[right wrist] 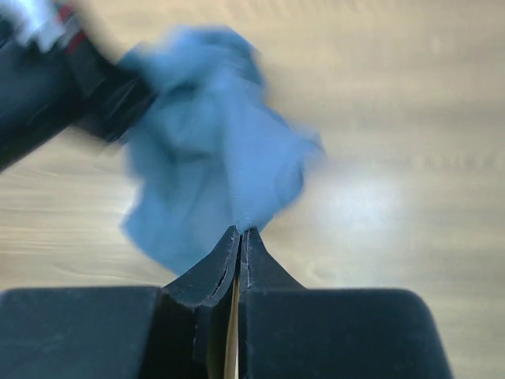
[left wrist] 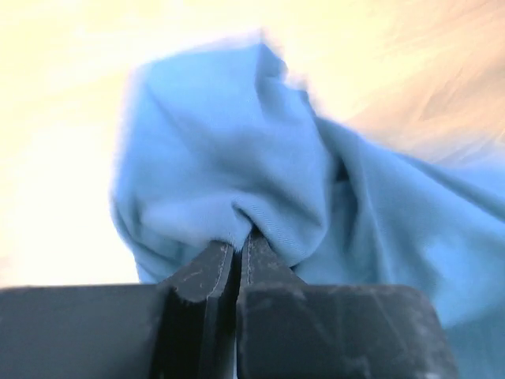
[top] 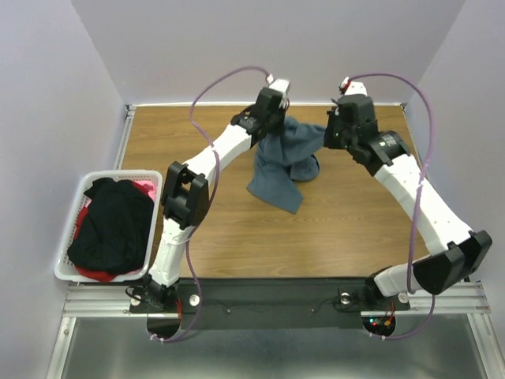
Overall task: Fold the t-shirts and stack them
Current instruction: Flatten the tshirt out
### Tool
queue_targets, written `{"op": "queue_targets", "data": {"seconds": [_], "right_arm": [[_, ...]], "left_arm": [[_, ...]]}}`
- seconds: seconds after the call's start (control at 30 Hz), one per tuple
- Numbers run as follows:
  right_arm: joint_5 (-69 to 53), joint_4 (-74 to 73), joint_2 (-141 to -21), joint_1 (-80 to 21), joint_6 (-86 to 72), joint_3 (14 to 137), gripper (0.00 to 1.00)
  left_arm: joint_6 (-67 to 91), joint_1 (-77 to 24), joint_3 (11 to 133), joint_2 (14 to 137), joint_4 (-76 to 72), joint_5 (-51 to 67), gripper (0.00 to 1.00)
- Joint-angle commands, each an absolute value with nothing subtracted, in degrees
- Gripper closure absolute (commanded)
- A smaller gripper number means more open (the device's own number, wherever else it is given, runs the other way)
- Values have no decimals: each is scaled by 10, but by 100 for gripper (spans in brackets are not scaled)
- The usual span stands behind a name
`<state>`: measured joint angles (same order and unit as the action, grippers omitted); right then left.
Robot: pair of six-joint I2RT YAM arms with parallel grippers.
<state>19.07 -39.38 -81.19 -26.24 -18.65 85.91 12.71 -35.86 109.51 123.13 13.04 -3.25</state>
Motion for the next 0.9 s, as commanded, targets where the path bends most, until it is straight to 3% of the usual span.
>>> {"op": "queue_targets", "data": {"seconds": [0.0, 0.07, 0.1, 0.17, 0.2, 0.23, 0.37, 0.63, 0.77, 0.83, 0.87], "right_arm": [[129, -390, -787, -259, -145, 952, 99], [49, -388, -786, -259, -137, 975, 99], [20, -388, -787, -260, -136, 990, 99], [-66, -388, -794, -260, -141, 999, 99], [-95, -388, -797, -260, -143, 998, 99], [-125, -387, -802, -260, -148, 991, 99], [-230, -370, -844, -293, -191, 937, 99], [-215, -311, -979, -422, -259, 863, 98], [-231, -311, -1033, -442, -266, 880, 72], [-176, -313, -1024, -441, -265, 879, 58], [-125, -315, -1011, -438, -260, 878, 47]], "left_arm": [[56, -344, 1365, 1273, 172, -45, 96], [52, -331, 1389, 1257, 136, -40, 75], [54, -326, 1372, 1242, 101, -37, 57], [68, -309, 1291, 1182, 77, -36, 39], [69, -303, 1260, 1160, 72, -36, 39], [76, -297, 1194, 1138, 69, -33, 33], [78, -283, 999, 993, 71, -53, 23], [183, -278, 611, 754, 117, -118, 16], [257, -279, 498, 645, 149, -138, 14], [286, -281, 469, 620, 153, -115, 14], [296, -284, 451, 612, 152, -106, 15]]}}
